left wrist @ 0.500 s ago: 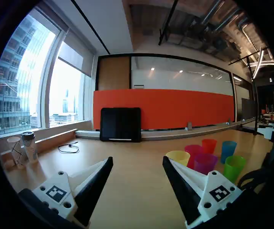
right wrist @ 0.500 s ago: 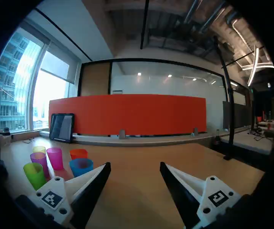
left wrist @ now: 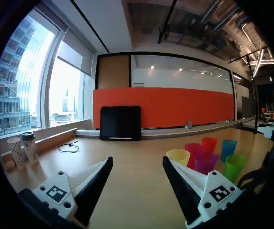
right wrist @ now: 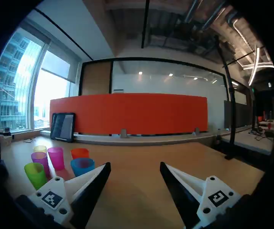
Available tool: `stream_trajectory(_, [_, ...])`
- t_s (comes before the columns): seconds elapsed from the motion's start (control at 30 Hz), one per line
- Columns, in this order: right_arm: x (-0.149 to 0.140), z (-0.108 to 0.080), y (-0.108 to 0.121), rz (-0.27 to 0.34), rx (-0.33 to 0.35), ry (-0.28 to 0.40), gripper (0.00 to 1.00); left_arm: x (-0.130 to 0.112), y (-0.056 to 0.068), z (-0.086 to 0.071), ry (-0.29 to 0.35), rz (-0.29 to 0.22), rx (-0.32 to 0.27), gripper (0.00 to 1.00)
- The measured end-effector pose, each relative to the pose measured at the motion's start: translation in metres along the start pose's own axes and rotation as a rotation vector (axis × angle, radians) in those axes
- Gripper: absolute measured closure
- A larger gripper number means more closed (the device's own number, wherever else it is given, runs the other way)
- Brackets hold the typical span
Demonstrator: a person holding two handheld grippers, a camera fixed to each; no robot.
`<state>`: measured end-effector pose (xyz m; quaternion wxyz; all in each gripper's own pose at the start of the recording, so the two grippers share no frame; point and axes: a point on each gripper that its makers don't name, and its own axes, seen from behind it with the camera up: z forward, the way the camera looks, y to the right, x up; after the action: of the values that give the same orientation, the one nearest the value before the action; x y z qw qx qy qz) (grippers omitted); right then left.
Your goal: Pour water
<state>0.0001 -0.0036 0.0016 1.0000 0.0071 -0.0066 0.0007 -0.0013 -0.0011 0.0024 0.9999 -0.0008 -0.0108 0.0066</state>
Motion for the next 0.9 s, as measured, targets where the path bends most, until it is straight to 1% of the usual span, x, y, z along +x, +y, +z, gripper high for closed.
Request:
stream_trajectory(0.1, [0.007,0.001,-0.003,0.002,0.012,-0.008,0.00,0.002,0.001,0.002,-0.017,0.020,-0.005,0.03])
stream_trajectory(0.27, [0.025,0.005,-0.008,-0.006,0.040,-0.027,0.00,0.019,0.006,0.005,-0.022,0.035,-0.026,0.03])
stream_trajectory(0.47, [0.050,0.010,-0.012,-0.006,0.071,-0.068,0.01,0.046,0.011,0.012,-0.027,0.012,-0.054,0.03])
stream_trajectory(0.6, [0.073,0.015,-0.011,0.003,0.082,-0.080,0.00,0.069,0.011,0.019,-0.029,0.001,-0.069,0.03])
stream_trajectory(0.9, [0.128,0.022,-0.012,0.010,0.121,-0.063,0.00,0.125,0.004,0.028,-0.015,-0.016,-0.086,0.03])
